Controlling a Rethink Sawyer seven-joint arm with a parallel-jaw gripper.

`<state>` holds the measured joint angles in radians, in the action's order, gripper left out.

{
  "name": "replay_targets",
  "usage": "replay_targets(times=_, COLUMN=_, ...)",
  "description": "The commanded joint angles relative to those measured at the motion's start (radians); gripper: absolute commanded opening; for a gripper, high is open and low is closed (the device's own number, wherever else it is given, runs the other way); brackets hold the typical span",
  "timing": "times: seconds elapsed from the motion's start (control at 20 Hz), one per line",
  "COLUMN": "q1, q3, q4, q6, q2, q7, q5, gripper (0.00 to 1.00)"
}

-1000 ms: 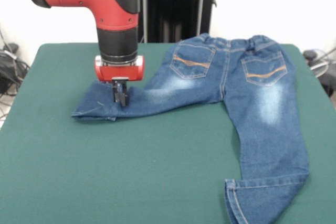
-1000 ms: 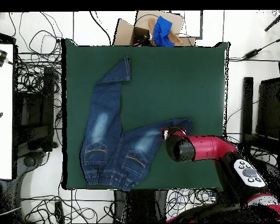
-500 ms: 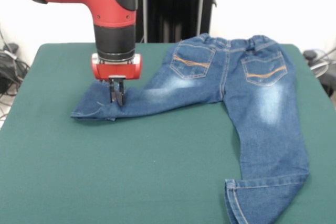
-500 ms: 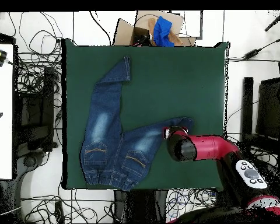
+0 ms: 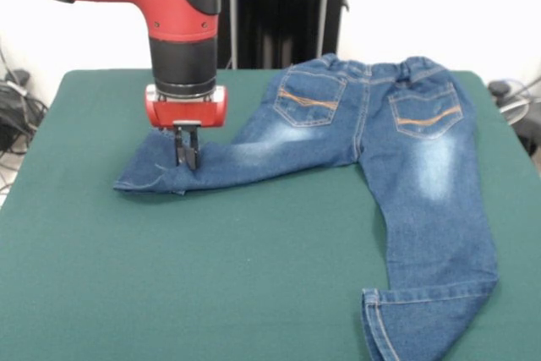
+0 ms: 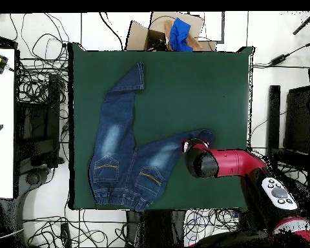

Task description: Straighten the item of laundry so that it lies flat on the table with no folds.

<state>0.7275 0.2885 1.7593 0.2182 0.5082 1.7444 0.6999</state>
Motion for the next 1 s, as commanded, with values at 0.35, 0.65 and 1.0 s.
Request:
replay_targets(times=0.35, q1=-0.096, q3=-0.019, q4=0.060, q6=0.226, q2=0.299, q7=0.055, q5=-0.132, gripper=0.00)
replay_targets(times=0.65, q1=-0.044, q3=0.018, q4=0.135, q6=0.280, q2=0.411, q7=-0.005, q5=-0.179, gripper=0.00)
replay_targets(times=1.0, q1=-0.061, q3=0.028, q4=0.142, q6=0.392, q2=0.496, q7=-0.024, q5=-0.234, gripper=0.00)
